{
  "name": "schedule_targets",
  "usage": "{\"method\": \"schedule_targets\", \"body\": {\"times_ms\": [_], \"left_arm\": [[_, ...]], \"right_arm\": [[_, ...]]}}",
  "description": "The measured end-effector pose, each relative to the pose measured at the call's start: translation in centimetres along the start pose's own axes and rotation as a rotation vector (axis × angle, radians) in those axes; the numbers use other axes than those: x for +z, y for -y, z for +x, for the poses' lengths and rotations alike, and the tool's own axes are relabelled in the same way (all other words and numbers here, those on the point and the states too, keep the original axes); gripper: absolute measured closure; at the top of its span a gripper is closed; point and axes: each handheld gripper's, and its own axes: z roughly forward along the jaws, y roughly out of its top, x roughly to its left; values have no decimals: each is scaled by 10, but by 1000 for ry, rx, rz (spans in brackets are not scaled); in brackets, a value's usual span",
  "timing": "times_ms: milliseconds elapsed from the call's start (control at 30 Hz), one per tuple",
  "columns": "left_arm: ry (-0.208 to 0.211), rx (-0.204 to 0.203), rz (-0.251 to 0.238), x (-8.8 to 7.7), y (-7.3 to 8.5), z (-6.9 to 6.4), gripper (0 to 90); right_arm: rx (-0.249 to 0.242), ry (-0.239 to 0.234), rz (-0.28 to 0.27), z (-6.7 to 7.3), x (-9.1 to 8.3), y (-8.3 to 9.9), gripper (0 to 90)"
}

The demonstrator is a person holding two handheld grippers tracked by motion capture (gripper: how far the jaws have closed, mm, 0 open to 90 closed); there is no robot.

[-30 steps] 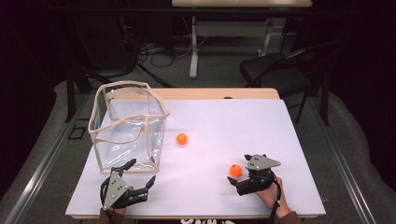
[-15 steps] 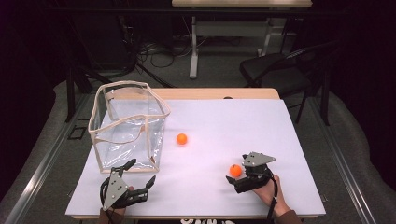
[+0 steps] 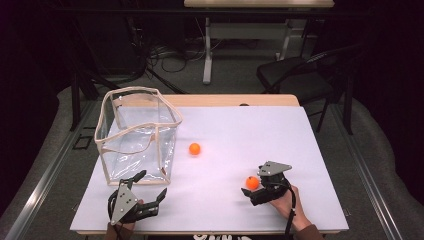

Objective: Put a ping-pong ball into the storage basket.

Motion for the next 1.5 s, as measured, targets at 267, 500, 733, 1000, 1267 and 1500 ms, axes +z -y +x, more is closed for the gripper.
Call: {"method": "schedule_targets", "body": {"times_ms": [267, 500, 733, 1000, 1267, 1500], "left_arm": [[0, -2, -1, 0, 0, 0, 156], [2, 0, 1, 0, 0, 0, 156], [2, -4, -3, 0, 0, 0, 156], [1, -3, -2, -1, 0, 0, 156], [1, 0, 4, 0, 0, 1, 156], [1, -2, 1, 0, 0, 0, 156]], "right_arm": [[7, -4, 27, -1, 5, 0, 0], [10, -11, 41, -1, 6, 0, 0], [-4, 25, 66, 0, 5, -1, 121], [-16, 41, 107, 2, 5, -2, 312], [-15, 40, 130, 3, 4, -2, 437], [-14, 40, 141, 4, 7, -2, 501]]}}
